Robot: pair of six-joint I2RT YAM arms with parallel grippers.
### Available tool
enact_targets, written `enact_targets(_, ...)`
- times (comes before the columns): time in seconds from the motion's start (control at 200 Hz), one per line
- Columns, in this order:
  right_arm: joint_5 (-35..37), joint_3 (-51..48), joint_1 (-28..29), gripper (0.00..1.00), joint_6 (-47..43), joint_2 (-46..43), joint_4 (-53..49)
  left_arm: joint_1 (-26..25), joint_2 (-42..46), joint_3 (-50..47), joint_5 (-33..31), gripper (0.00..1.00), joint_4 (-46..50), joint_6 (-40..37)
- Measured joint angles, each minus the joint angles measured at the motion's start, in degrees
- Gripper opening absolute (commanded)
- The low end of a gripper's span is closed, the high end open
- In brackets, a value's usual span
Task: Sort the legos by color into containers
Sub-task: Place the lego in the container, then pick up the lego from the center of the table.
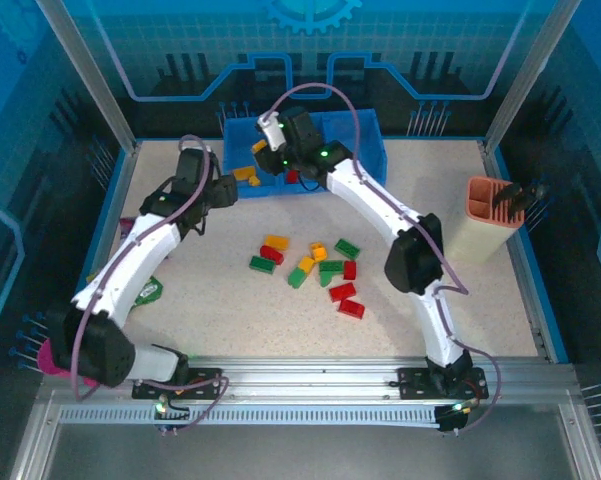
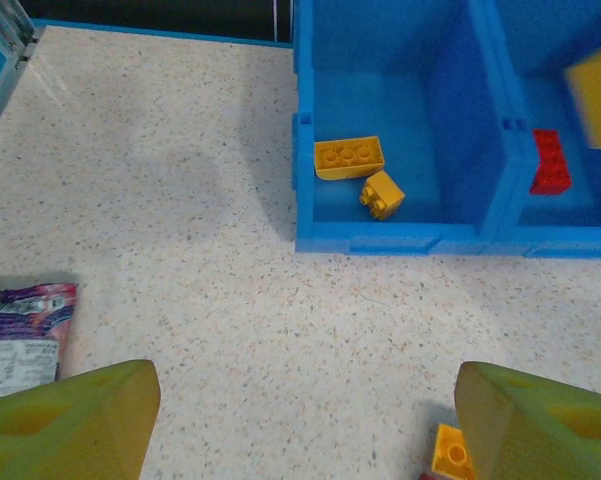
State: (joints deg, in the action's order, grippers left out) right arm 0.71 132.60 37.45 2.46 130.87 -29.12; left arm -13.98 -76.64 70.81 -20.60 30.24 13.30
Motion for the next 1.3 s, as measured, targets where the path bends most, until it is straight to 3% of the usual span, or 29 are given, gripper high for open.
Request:
enact_targets(0.24, -0.3, 14.6, 0.5, 0.30, -6.4, 14.1, 0.6, -0.7, 10.1, -5.3, 4.0, 0.78, 5.1, 5.2)
enact_targets(0.53, 1.7, 17.4, 0.5, 0.33, -11.0, 22.2, 2.1, -6.8, 11.3, -7.7, 5.1, 0.78, 9.1, 11.2)
enact_targets(0.691, 2.4, 17.0, 0.4, 0.40, -11.7, 22.5, 2.8, -8.3, 11.1, -7.9, 5.1, 0.78, 9.9, 13.5)
enact_targets(0.926, 2.3, 16.7, 0.2, 0.58, -11.7, 22.5, 5.3, -12.4, 6.8, -7.7, 5.0, 0.78, 10.3, 16.5)
enact_targets(1.121, 2.0, 15.1, -0.3, 0.54, -11.8, 21.6, 7.6, -16.1, 2.2, -7.5, 5.0, 0.78, 10.1, 20.4)
enact_targets(1.301, 1.9, 2.3, -1.5, 0.54, -11.8, 11.6, 9.7, -20.1, -5.5, -4.3, 4.8, 0.78, 9.2, 24.6)
